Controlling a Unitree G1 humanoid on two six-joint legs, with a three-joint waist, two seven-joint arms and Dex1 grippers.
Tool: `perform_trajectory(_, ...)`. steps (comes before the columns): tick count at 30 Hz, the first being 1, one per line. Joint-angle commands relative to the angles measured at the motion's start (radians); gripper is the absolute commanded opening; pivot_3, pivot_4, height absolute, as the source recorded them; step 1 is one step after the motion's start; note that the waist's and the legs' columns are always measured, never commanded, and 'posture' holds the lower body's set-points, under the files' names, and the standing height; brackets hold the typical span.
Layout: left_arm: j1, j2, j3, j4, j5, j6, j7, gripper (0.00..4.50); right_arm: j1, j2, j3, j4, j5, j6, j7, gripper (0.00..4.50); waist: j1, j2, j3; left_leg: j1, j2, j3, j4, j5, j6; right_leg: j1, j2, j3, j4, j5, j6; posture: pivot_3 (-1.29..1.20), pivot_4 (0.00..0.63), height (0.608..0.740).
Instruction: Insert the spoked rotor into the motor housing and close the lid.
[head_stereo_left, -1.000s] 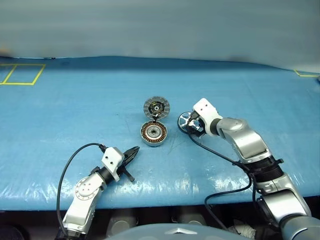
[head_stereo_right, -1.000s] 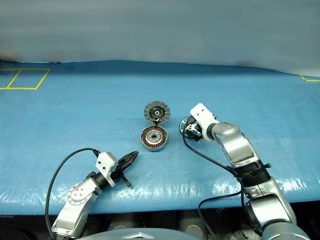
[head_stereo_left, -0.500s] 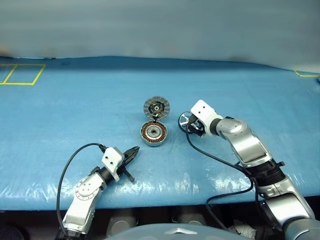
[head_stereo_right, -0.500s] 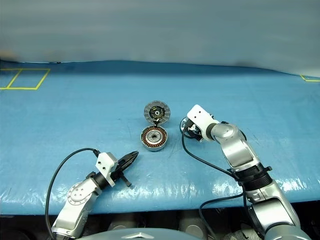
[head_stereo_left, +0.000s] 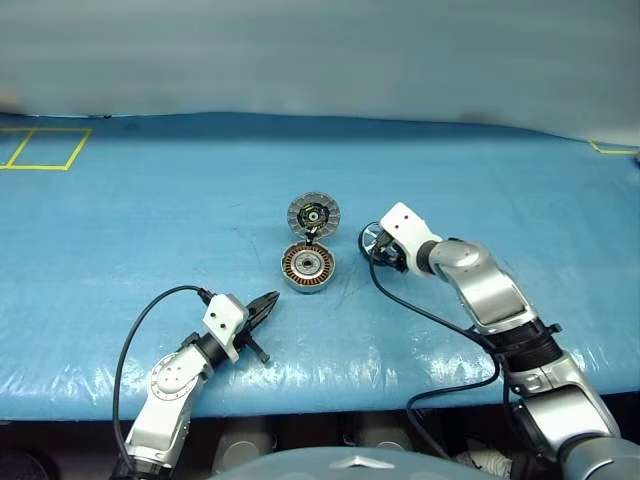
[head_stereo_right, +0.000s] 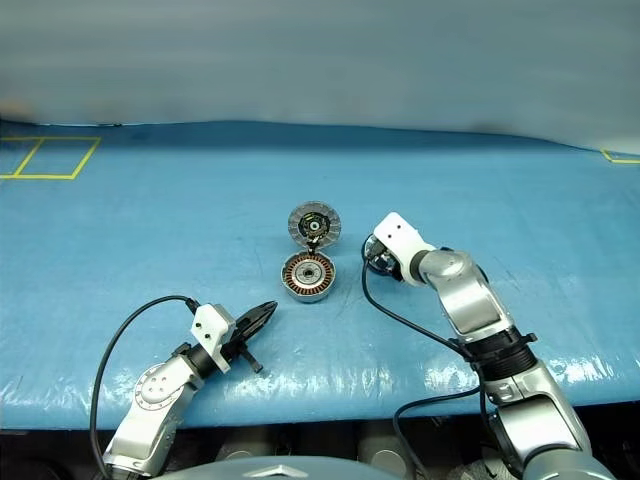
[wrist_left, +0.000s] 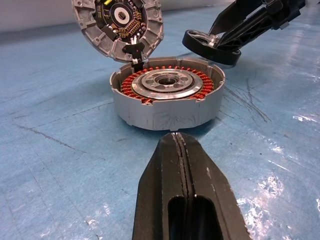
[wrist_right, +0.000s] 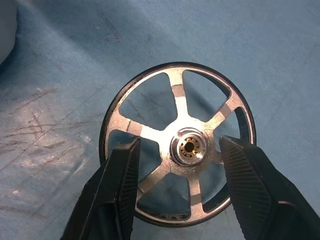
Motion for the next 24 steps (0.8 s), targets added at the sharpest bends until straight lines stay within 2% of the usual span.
perform_trajectory(1, -0.004, -0.003, -0.005, -0.030, 0.003, -0.021, 0.002, 0.00, -0.016, -0.005, -0.020, 0.012, 0.016, 0.030, 0.024, 2.60, 0.000, 0.000, 0.000, 0.000, 0.000, 0.000, 0.000, 0.000, 0.000, 0.000, 0.000, 0.000, 0.000, 0.000, 0.000, 0.00, 0.150, 0.740)
perform_trajectory(3, -0.003, -0.003, -0.004, -0.032, 0.003, -0.021, 0.002, 0.00, -0.017, -0.006, -0.015, 0.014, 0.018, 0.035, 0.034, 2.60, 0.000, 0.000, 0.000, 0.000, 0.000, 0.000, 0.000, 0.000, 0.000, 0.000, 0.000, 0.000, 0.000, 0.000, 0.000, 0.00, 0.150, 0.740)
perform_trajectory(7, 0.002, -0.005, -0.004, -0.036, 0.003, -0.020, 0.006, 0.00, -0.017, -0.012, 0.004, 0.014, 0.014, 0.045, 0.050, 1.75, 0.000, 0.000, 0.000, 0.001, 0.000, 0.000, 0.000, 0.000, 0.000, 0.001, 0.000, 0.000, 0.000, 0.000, 0.000, 0.00, 0.150, 0.740)
perform_trajectory(12, 0.009, -0.007, -0.004, -0.041, 0.002, -0.018, 0.010, 0.00, 0.003, -0.022, 0.018, -0.018, 0.011, 0.062, 0.064, 1.38, -0.002, -0.001, -0.001, 0.003, 0.001, 0.000, 0.000, 0.000, 0.000, 0.003, 0.000, 0.000, 0.000, 0.000, 0.000, 0.00, 0.150, 0.740)
perform_trajectory(24, 0.011, -0.012, -0.004, -0.031, 0.001, -0.027, 0.013, 0.00, 0.075, -0.060, 0.028, -0.172, -0.022, 0.084, 0.056, 1.35, 0.001, -0.001, -0.001, 0.003, 0.001, 0.000, 0.000, -0.001, 0.001, -0.001, -0.001, -0.001, -0.001, 0.000, -0.001, 0.00, 0.150, 0.740)
